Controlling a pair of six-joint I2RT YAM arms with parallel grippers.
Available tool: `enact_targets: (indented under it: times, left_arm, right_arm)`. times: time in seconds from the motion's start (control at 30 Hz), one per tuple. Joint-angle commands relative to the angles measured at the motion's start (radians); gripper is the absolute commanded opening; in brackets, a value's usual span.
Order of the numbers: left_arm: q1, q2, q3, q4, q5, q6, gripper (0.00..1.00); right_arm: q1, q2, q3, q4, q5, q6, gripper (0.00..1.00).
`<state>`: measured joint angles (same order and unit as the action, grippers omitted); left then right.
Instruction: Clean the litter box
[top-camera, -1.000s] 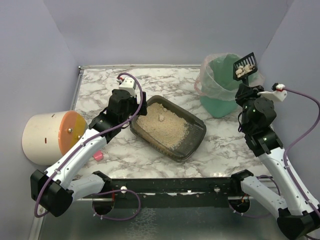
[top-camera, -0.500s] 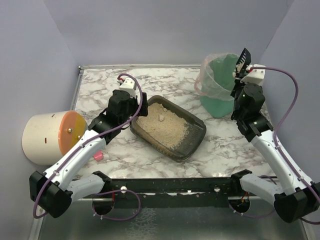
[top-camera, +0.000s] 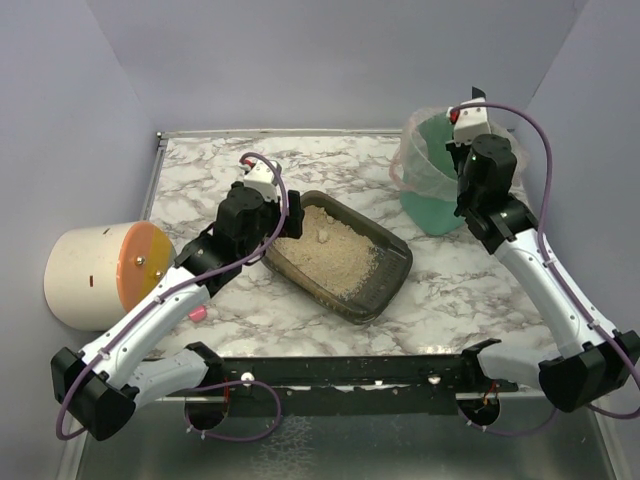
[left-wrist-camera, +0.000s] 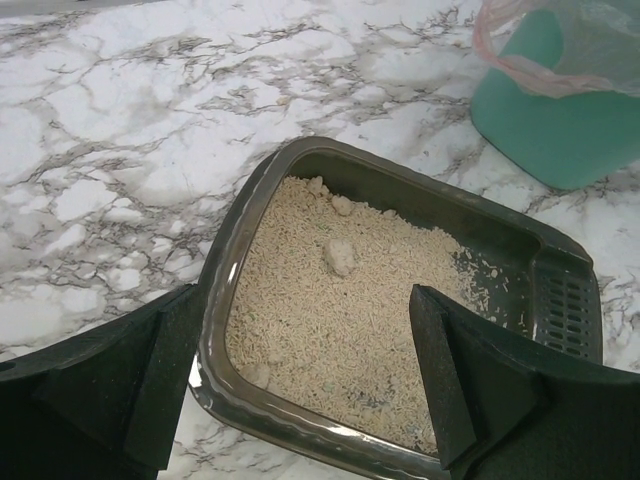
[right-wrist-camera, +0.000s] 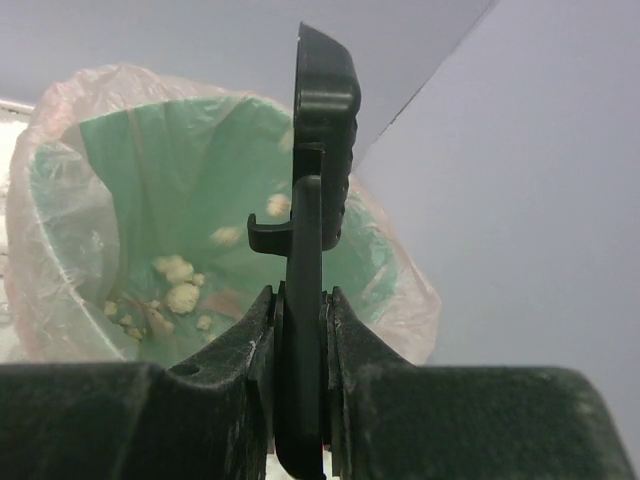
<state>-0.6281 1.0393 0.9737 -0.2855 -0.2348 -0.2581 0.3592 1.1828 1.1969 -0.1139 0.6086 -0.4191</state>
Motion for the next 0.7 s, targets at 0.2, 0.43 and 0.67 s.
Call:
enact_targets:
  times: [0.2,0.43,0.67]
  left_arm:
    - [-0.025,-0.037,-0.007,0.008,-0.001,-0.007,0.91]
    - [-0.025,-0.044,-0.007,0.006,-0.004,-0.007,0.91]
    - [-0.024,-0.047,-0.006,0.006,-0.01,-0.009,0.91]
  right_arm:
    - [0.071,0.07,0.234,-0.283,0.054,-0.108,0.01]
    - [0.077,0.031,0.3,-0.377,-0.098,0.033,0.01]
    - [0.076,-0.032,0.335,-0.418,-0.305,0.226,0.01]
